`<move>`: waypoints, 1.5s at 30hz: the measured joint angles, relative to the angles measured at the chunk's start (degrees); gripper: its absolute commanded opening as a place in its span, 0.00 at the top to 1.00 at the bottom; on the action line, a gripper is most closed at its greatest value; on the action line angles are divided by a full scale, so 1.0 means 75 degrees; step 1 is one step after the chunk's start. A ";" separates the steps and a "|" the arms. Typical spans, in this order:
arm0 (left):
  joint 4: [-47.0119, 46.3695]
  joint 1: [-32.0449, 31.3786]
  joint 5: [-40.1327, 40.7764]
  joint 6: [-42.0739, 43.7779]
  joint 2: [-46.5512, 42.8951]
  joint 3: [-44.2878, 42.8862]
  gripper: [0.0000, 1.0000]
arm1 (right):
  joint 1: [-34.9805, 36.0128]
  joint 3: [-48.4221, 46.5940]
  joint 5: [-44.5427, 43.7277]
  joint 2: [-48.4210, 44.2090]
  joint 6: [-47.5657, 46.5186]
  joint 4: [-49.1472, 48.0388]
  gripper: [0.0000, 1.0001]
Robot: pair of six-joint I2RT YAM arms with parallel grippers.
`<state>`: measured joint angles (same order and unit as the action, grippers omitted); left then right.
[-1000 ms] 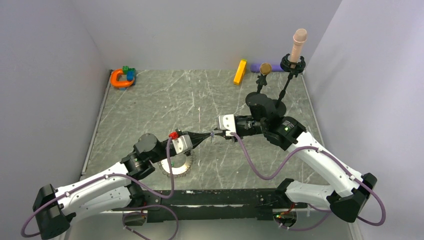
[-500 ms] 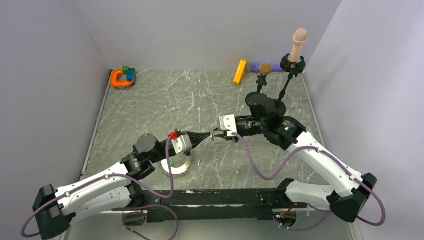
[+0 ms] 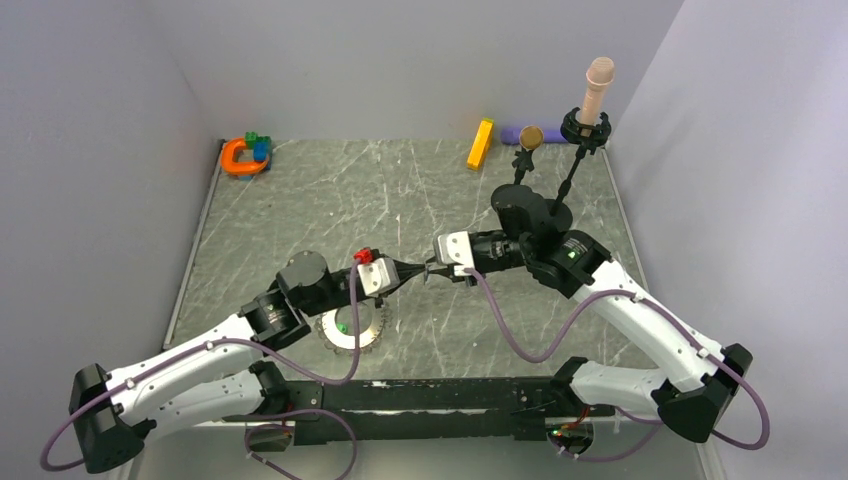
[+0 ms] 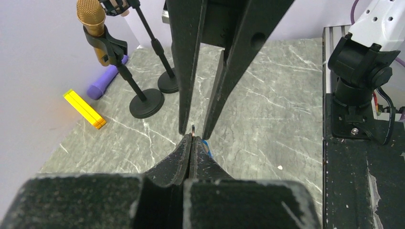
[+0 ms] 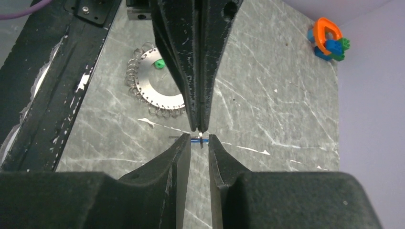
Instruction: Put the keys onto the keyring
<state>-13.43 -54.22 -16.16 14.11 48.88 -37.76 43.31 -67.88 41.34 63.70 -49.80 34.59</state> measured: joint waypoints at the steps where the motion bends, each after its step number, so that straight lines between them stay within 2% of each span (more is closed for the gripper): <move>1: 0.0154 0.0000 0.0000 0.0003 0.0023 -0.0108 1.00 | 0.0000 0.0000 0.0017 0.0023 -0.0041 0.0052 0.78; 5: 0.0740 0.0000 0.0003 0.0003 0.0181 -0.0495 1.00 | 0.0003 0.0000 0.0035 0.0108 -0.0189 0.0248 0.85; 20: 0.2387 -0.0006 0.0020 0.0017 0.0819 -0.1582 1.00 | -0.0017 0.0000 -0.0020 0.0163 -0.0306 0.0519 0.82; 24: 0.2588 -0.0006 0.0023 0.0020 0.0892 -0.1711 1.00 | -0.0017 0.0000 -0.0023 0.0163 -0.0306 0.0527 0.86; 25: 0.2652 -0.0009 0.0023 0.0020 0.0912 -0.1740 1.00 | -0.0015 0.0000 -0.0026 0.0163 -0.0306 0.0530 0.89; 27: 0.2751 -0.0015 0.0023 0.0023 0.0965 -0.1798 1.00 | -0.0012 0.0000 -0.0052 0.0166 -0.0303 0.0533 1.00; 30: 0.2862 -0.0020 0.0017 0.0020 0.1011 -0.1842 1.00 | -0.0012 -0.0003 -0.0085 0.0181 -0.0303 0.0542 1.00; 31: 0.2876 -0.0023 0.0017 0.0020 0.1011 -0.1842 0.97 | -0.0012 -0.0003 -0.0085 0.0192 -0.0291 0.0551 1.00; 32: 0.2882 -0.0026 0.0026 0.0012 0.1011 -0.1842 0.86 | -0.0012 -0.0003 -0.0085 0.0201 -0.0274 0.0548 1.00; 34: 0.2865 -0.0026 0.0076 -0.0023 0.1000 -0.1839 0.58 | -0.0012 0.0000 -0.0087 0.0204 -0.0160 0.0519 1.00; 36: 0.2736 -0.0017 0.0181 -0.0096 0.0915 -0.1772 0.40 | 0.0003 0.0000 -0.0067 0.0198 -0.0026 0.0458 1.00; 37: 0.2567 0.0012 0.0251 -0.0204 0.0790 -0.1641 0.34 | 0.0017 0.0006 -0.0044 0.0189 0.0064 0.0396 1.00; 39: 0.2110 0.0122 0.0356 -0.0376 0.0341 -0.1172 0.28 | 0.0035 0.0035 -0.0023 0.0128 0.0239 0.0242 1.00; 41: 0.1614 0.0294 0.0402 -0.0577 -0.0306 -0.0542 0.28 | 0.0038 0.0149 0.0015 -0.0023 0.0420 0.0032 1.00; 43: 0.1096 0.0522 0.0399 -0.0807 -0.0965 0.0099 0.32 | 0.0032 0.0344 0.0108 -0.0283 0.0606 -0.0219 1.00; 45: 0.0460 0.0787 0.0329 -0.1020 -0.1518 0.0749 0.42 | 0.0032 0.0603 0.0184 -0.0580 0.0761 -0.0551 1.00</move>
<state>-9.98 -48.31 -13.69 6.46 37.50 -32.14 43.55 -63.35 42.72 59.35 -44.10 30.46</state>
